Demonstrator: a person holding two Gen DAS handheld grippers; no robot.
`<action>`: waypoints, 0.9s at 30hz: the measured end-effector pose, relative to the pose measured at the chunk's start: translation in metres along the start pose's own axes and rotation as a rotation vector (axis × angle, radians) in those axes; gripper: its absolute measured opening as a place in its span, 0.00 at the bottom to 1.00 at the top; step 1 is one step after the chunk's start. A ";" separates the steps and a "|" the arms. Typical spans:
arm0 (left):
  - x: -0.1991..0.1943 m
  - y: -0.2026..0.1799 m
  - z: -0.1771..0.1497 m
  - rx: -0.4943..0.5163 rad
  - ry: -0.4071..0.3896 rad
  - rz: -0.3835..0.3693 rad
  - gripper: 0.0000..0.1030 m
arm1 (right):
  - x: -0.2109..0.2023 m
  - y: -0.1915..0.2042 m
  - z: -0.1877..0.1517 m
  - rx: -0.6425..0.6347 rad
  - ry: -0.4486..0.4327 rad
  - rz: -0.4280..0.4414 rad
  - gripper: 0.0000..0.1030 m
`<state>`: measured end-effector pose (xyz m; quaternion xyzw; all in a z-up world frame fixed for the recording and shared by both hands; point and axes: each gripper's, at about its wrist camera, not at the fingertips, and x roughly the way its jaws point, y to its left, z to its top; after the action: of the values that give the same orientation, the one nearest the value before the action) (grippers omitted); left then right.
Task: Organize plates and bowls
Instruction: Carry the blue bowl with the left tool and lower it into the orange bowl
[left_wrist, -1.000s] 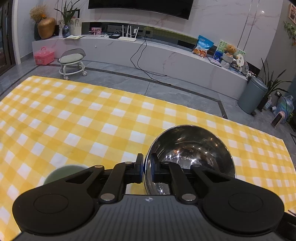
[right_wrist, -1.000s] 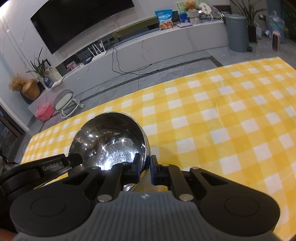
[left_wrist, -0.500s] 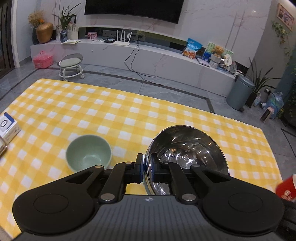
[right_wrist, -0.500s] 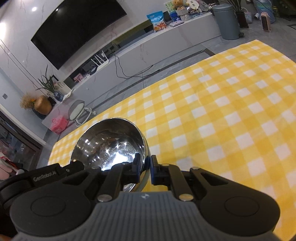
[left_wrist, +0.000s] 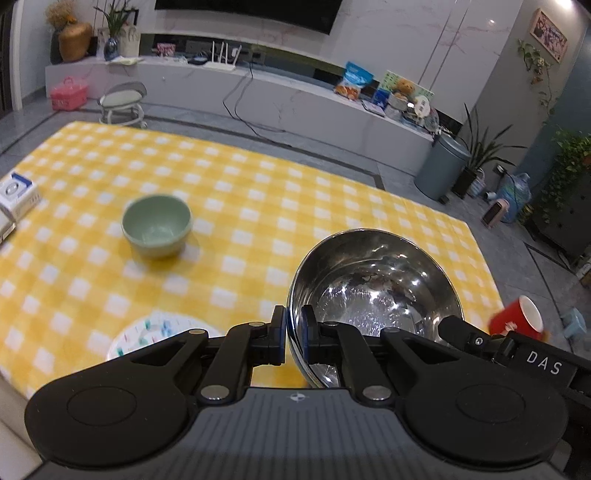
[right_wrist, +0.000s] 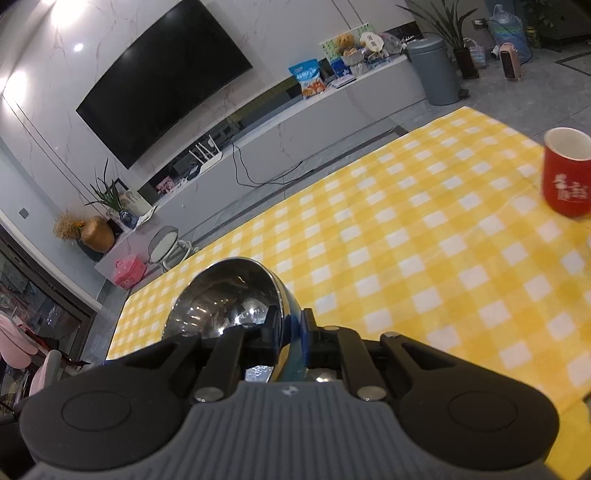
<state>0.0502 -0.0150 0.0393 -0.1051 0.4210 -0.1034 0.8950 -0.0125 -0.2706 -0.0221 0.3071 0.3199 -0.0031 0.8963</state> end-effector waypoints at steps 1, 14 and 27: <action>-0.001 -0.001 -0.004 -0.003 0.011 -0.007 0.08 | -0.003 -0.005 -0.002 0.007 0.000 0.000 0.09; 0.018 -0.008 -0.047 -0.036 0.161 -0.019 0.09 | -0.001 -0.058 -0.029 0.071 0.081 -0.035 0.10; 0.039 -0.016 -0.054 -0.021 0.179 -0.009 0.08 | 0.010 -0.067 -0.032 0.047 0.072 -0.085 0.09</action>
<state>0.0314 -0.0462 -0.0182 -0.1067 0.5000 -0.1120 0.8521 -0.0366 -0.3049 -0.0838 0.3142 0.3643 -0.0379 0.8759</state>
